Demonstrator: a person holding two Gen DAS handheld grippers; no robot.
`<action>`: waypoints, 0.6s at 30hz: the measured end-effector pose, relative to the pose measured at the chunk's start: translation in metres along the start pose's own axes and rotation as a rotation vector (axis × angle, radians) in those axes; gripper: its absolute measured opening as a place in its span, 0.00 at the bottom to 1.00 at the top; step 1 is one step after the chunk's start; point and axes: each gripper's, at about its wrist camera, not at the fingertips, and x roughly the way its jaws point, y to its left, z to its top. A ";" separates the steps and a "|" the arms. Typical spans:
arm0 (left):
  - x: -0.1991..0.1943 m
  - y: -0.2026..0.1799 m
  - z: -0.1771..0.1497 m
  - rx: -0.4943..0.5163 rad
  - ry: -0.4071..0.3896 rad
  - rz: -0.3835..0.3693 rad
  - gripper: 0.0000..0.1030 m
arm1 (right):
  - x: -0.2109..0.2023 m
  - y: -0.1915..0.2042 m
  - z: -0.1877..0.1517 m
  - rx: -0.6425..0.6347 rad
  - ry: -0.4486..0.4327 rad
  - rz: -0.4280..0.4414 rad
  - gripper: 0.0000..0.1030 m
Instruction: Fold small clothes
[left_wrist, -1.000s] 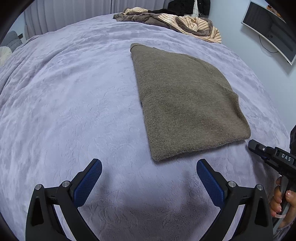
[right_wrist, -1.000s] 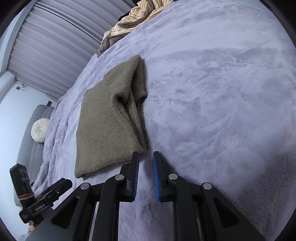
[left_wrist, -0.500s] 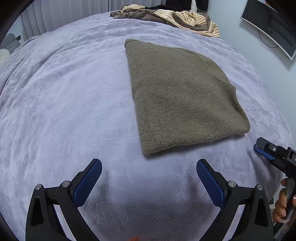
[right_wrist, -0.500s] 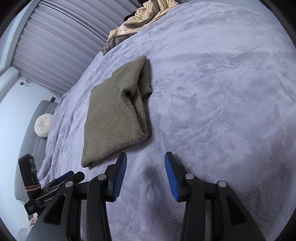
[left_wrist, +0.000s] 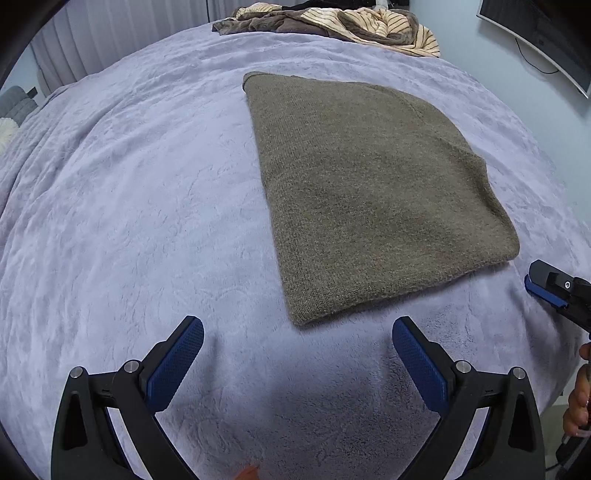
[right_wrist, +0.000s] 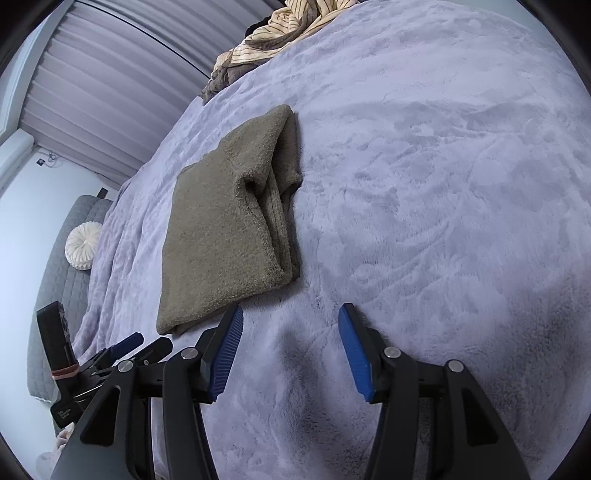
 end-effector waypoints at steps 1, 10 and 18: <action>0.001 0.000 0.002 0.004 -0.001 0.010 0.99 | 0.000 0.001 0.002 -0.004 0.000 -0.003 0.56; 0.012 0.004 0.020 0.014 0.051 -0.026 0.99 | -0.002 0.001 0.031 -0.013 -0.026 -0.026 0.56; 0.006 0.025 0.059 -0.042 -0.017 -0.149 0.99 | 0.007 0.000 0.065 -0.027 -0.025 -0.033 0.56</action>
